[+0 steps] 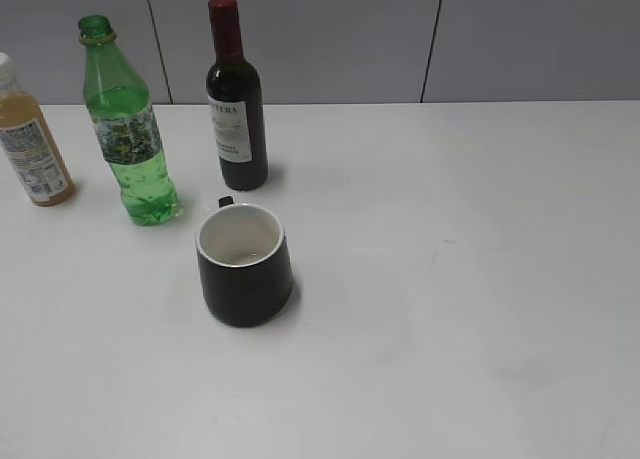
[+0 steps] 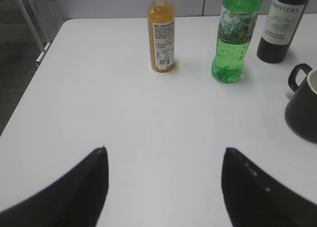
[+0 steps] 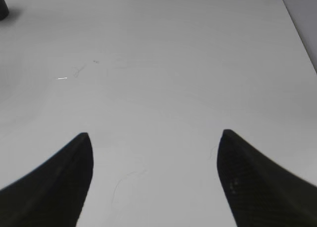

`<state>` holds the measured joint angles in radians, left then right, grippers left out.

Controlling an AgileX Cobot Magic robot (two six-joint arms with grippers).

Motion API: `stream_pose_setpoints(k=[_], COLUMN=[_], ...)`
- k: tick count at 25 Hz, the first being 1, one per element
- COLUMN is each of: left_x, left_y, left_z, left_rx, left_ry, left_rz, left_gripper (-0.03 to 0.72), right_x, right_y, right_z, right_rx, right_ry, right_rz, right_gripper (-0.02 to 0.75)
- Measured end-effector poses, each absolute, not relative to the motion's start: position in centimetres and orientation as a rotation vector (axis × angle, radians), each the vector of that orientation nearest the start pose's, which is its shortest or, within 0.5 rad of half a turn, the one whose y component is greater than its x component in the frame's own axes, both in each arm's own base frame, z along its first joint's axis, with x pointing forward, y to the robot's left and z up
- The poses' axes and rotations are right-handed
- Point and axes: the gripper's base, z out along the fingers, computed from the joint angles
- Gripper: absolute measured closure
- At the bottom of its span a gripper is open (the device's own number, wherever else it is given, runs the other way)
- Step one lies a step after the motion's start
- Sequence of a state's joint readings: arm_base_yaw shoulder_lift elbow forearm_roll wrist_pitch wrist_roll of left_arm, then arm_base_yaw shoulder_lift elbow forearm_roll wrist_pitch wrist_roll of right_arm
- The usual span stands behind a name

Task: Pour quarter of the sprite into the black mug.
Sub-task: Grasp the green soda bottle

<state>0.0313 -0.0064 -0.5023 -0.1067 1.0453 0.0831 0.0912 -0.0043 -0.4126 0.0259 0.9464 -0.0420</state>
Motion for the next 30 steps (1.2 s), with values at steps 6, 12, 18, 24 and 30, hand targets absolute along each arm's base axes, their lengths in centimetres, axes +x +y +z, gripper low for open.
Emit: stream_pose_setpoints(k=[6, 12, 18, 24, 30], left_x=[-0.55, -0.55, -0.55, -0.55, -0.55], left_y=[-0.86, -0.86, -0.86, -0.86, -0.86], left_z=[27.95, 27.95, 27.95, 27.95, 27.95], left_rx=[0.057, 0.057, 0.057, 0.057, 0.057], left_ry=[2.015, 2.015, 2.015, 2.015, 2.015], left_rz=[-0.054, -0.054, -0.054, -0.054, -0.054], left_gripper=[0.145, 0.145, 0.145, 0.135, 0.035], right_x=[0.84, 0.84, 0.84, 0.84, 0.84], right_y=[0.27, 0.27, 0.27, 0.27, 0.27], right_z=[26.18, 26.18, 26.18, 26.18, 26.18], right_rx=[-0.132, -0.132, -0.132, -0.132, -0.132], right_ry=[2.009, 2.009, 2.009, 2.009, 2.009], right_rz=[0.062, 0.062, 0.062, 0.062, 0.062], right_gripper=[0.147, 0.147, 0.147, 0.147, 0.147])
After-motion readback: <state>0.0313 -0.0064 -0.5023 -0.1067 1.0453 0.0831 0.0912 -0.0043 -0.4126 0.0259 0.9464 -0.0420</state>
